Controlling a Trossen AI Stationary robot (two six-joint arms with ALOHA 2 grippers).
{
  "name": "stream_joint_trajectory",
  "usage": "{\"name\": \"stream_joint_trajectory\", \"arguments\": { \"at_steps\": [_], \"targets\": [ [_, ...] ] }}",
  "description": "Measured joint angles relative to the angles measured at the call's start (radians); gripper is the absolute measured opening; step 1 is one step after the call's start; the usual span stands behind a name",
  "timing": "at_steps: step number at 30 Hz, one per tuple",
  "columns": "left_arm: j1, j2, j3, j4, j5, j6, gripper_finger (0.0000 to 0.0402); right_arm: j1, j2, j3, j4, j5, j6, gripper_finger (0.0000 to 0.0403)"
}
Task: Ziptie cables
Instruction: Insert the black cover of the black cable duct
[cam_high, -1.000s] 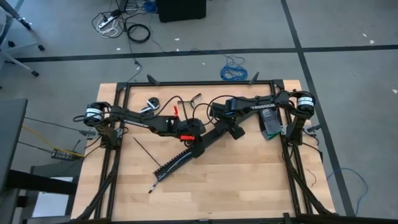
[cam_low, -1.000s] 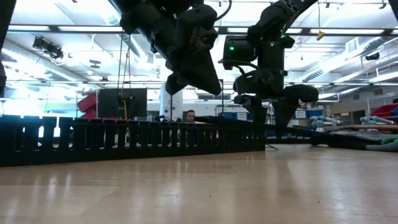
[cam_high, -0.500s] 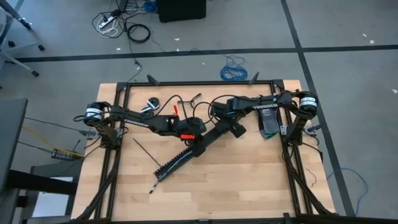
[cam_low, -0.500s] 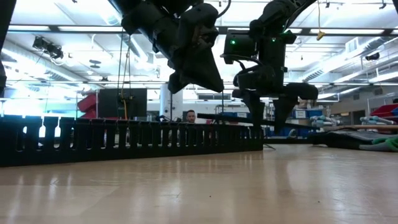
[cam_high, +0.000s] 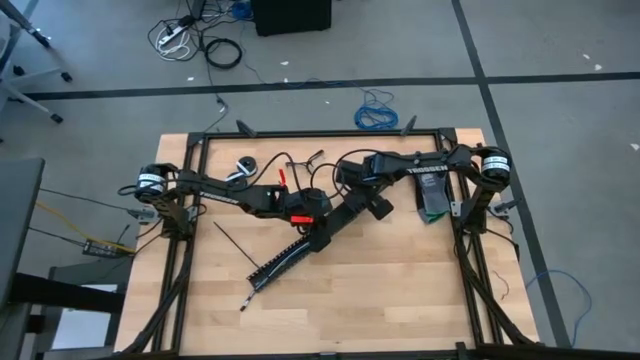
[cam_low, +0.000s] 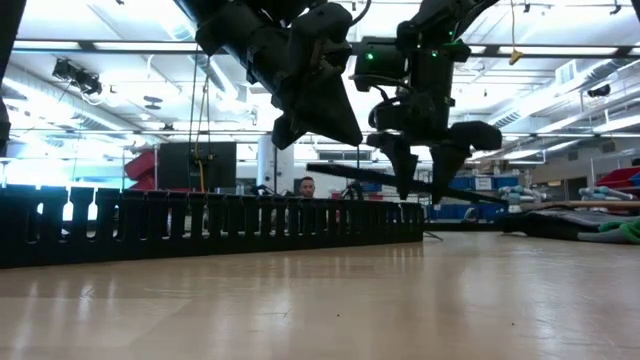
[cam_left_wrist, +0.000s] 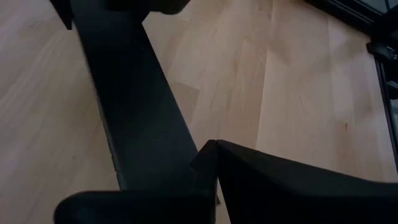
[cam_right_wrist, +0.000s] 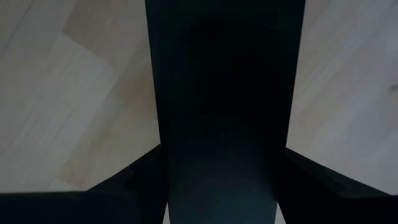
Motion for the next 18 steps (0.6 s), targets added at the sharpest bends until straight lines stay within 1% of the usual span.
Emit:
{"name": "stream_joint_trajectory", "arguments": {
  "at_steps": [6, 10, 14, 18],
  "targets": [
    [0.001, 0.000, 0.000, 0.000, -0.001, 0.000, 0.0000, -0.007, 0.000, 0.017, -0.026, -0.036, -0.008, 0.0229],
    [0.002, 0.000, 0.000, 0.000, -0.001, 0.003, 0.0000, -0.020, 0.018, 0.016, -0.027, -0.040, -0.008, 0.0229],
    [0.002, 0.000, 0.000, -0.004, -0.001, 0.003, 0.0000, -0.023, 0.081, 0.048, -0.052, -0.046, 0.014, 0.0229],
    [0.002, -0.001, 0.000, -0.025, 0.004, 0.020, 0.0000, -0.019, 0.122, 0.111, -0.077, -0.048, 0.042, 0.0229]
  ]
}}
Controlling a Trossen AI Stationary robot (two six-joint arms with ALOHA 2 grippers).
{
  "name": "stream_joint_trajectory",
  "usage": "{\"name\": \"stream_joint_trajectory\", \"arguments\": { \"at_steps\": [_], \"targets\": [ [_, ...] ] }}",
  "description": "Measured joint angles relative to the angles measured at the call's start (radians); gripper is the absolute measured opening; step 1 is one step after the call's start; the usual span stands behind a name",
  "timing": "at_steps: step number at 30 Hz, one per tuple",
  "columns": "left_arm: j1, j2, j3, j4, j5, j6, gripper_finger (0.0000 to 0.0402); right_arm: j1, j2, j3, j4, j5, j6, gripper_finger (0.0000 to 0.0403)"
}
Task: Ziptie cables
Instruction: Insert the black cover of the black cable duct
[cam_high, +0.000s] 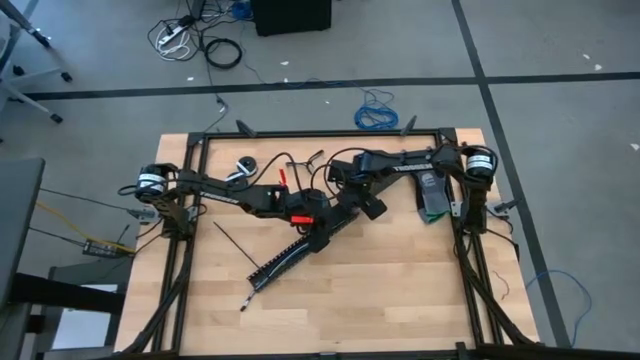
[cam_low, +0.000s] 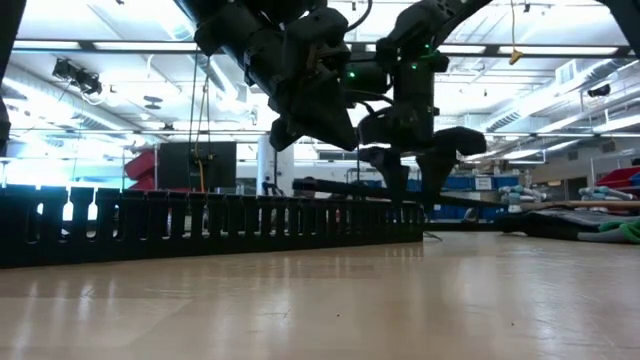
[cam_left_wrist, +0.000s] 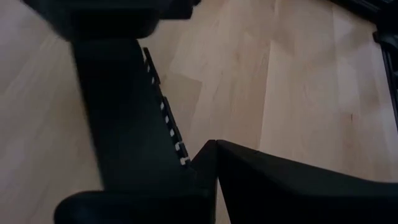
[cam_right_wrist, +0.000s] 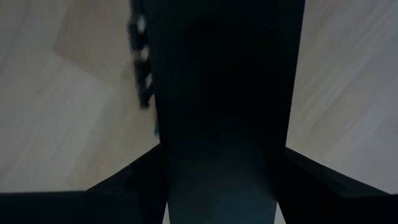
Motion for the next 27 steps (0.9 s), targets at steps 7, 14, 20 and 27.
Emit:
{"name": "stream_joint_trajectory", "arguments": {
  "at_steps": [7, 14, 20, 27],
  "targets": [
    [0.005, 0.000, 0.000, -0.018, 0.024, 0.011, 0.0000, 0.000, 0.009, 0.043, -0.023, -0.008, -0.021, 0.0229],
    [0.025, 0.000, 0.000, -0.027, 0.056, 0.032, 0.0000, 0.004, 0.008, 0.043, -0.056, -0.016, -0.022, 0.0229],
    [0.036, 0.000, 0.000, -0.030, 0.064, 0.033, 0.0000, 0.005, 0.004, 0.015, -0.037, -0.035, -0.031, 0.0229],
    [0.041, 0.007, 0.000, -0.016, 0.064, 0.058, 0.0000, 0.005, 0.003, -0.017, 0.005, -0.009, -0.034, 0.0229]
  ]
}}
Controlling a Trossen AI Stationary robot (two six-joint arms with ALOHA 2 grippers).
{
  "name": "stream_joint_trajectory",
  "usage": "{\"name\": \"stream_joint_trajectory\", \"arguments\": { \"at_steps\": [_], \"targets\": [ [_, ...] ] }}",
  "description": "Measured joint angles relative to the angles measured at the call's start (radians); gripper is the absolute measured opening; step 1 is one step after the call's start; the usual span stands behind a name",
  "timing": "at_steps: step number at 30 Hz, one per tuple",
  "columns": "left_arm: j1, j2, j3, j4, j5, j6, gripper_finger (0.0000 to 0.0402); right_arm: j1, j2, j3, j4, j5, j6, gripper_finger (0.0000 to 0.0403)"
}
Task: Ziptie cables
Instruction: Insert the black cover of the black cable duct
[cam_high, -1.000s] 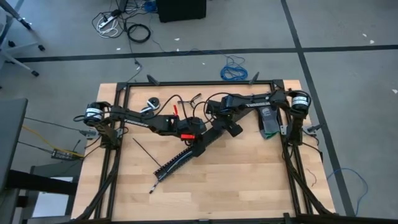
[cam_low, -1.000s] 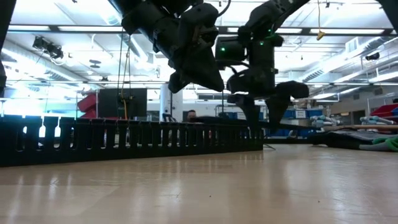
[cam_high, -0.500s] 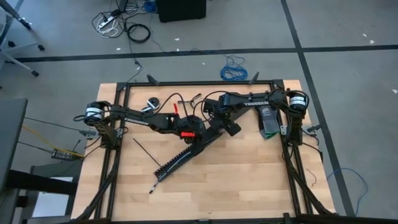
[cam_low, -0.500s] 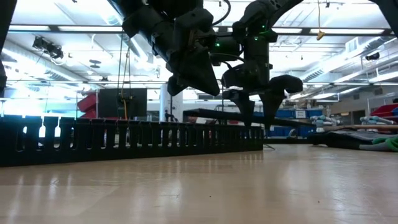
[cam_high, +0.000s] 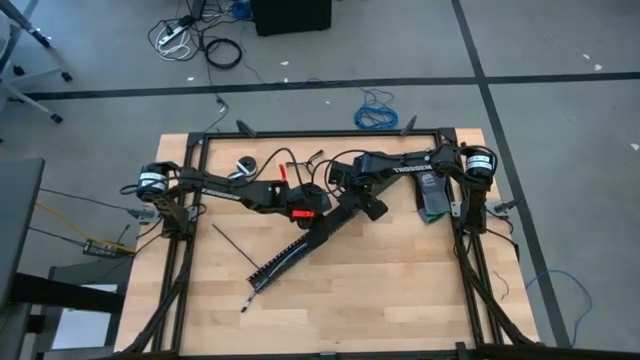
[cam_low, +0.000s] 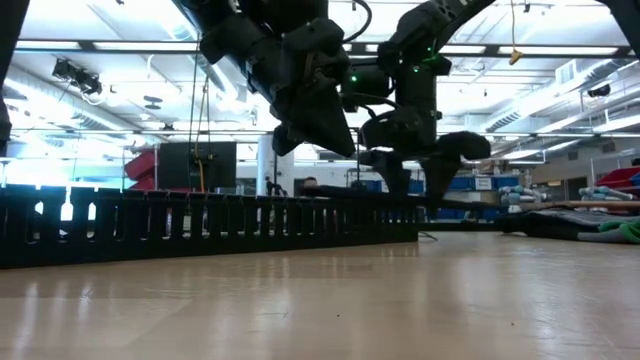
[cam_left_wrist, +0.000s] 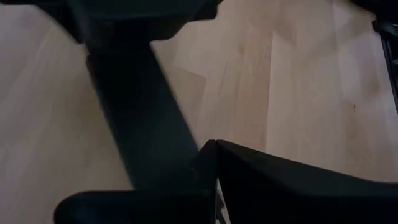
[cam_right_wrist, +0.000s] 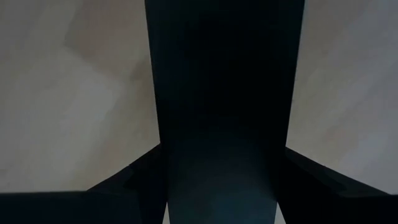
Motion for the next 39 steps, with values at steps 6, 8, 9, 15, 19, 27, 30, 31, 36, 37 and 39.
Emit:
{"name": "stream_joint_trajectory", "arguments": {
  "at_steps": [6, 8, 9, 15, 19, 27, 30, 31, 36, 37, 39],
  "targets": [
    [0.002, 0.020, 0.000, 0.025, 0.023, -0.005, 0.0000, -0.006, 0.000, 0.001, 0.002, 0.016, 0.000, 0.0229],
    [0.004, 0.020, 0.000, 0.026, 0.023, -0.005, 0.0000, -0.006, 0.000, 0.001, 0.003, 0.016, 0.000, 0.0229],
    [0.006, 0.020, 0.000, 0.026, 0.024, -0.005, 0.0000, -0.006, 0.000, 0.001, 0.005, 0.016, -0.001, 0.0229],
    [0.007, 0.030, 0.001, 0.046, 0.035, 0.000, 0.0000, -0.007, 0.000, 0.001, 0.009, 0.011, -0.018, 0.0229],
    [0.014, 0.052, 0.000, 0.067, 0.084, 0.002, 0.0000, -0.009, 0.000, 0.001, 0.012, 0.010, -0.024, 0.0229],
    [0.020, 0.073, 0.000, 0.107, 0.093, 0.004, 0.0000, -0.012, 0.000, 0.001, 0.010, 0.006, -0.026, 0.0229],
    [0.019, 0.070, 0.000, 0.096, 0.067, 0.006, 0.0000, -0.013, 0.000, 0.001, -0.002, 0.001, -0.035, 0.0229],
    [0.019, 0.065, 0.000, 0.092, 0.053, 0.007, 0.0000, -0.013, 0.000, 0.001, -0.004, 0.001, -0.039, 0.0229],
    [0.012, 0.033, 0.001, -0.012, -0.011, 0.028, 0.0000, -0.023, -0.003, 0.001, -0.004, 0.001, -0.042, 0.0229],
    [0.012, 0.030, 0.001, -0.029, -0.017, 0.028, 0.0000, -0.026, -0.004, 0.001, 0.000, 0.001, -0.042, 0.0229],
    [0.011, 0.029, 0.001, -0.045, -0.020, 0.027, 0.0000, -0.032, -0.006, 0.001, 0.000, 0.001, -0.042, 0.0229]
  ]
}}
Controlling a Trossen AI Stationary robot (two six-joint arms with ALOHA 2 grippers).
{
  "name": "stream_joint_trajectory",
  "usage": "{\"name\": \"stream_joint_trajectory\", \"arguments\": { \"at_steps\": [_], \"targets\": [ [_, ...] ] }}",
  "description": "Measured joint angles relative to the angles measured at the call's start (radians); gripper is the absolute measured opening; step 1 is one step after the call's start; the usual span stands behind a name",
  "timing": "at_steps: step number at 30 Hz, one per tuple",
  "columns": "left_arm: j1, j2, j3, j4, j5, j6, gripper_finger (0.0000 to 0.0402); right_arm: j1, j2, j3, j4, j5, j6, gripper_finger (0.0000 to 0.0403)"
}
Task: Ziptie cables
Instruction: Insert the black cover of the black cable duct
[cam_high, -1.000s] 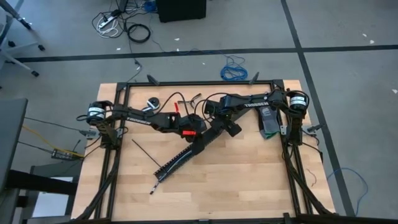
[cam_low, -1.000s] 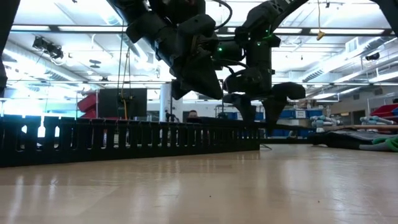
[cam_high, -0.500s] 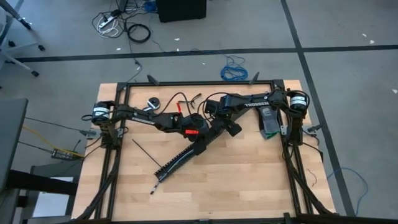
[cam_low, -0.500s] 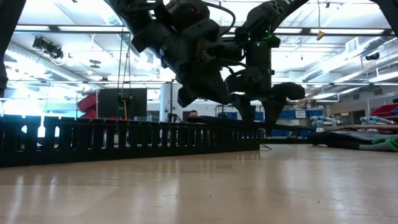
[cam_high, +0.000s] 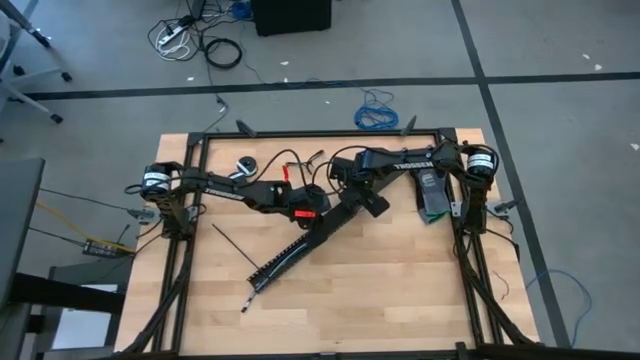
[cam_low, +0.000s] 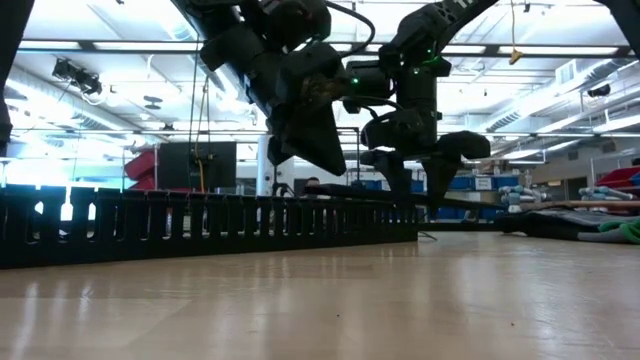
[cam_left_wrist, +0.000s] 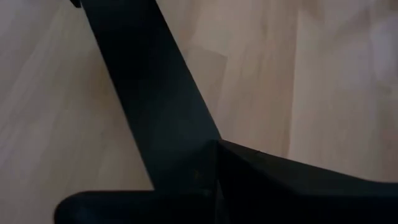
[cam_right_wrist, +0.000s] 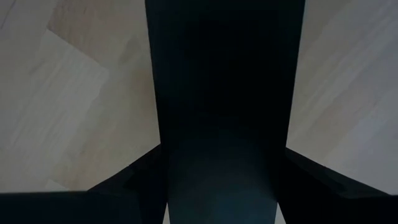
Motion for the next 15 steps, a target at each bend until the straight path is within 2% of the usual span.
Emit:
{"name": "stream_joint_trajectory", "arguments": {
  "at_steps": [7, 15],
  "targets": [
    [0.000, 0.000, 0.000, -0.003, -0.047, 0.003, 0.0000, -0.004, -0.001, 0.000, 0.003, -0.002, 0.000, 0.0229],
    [0.000, 0.000, 0.002, 0.001, -0.041, 0.026, 0.0000, -0.005, -0.001, 0.000, -0.003, -0.023, -0.028, 0.0229]
  ]
}}
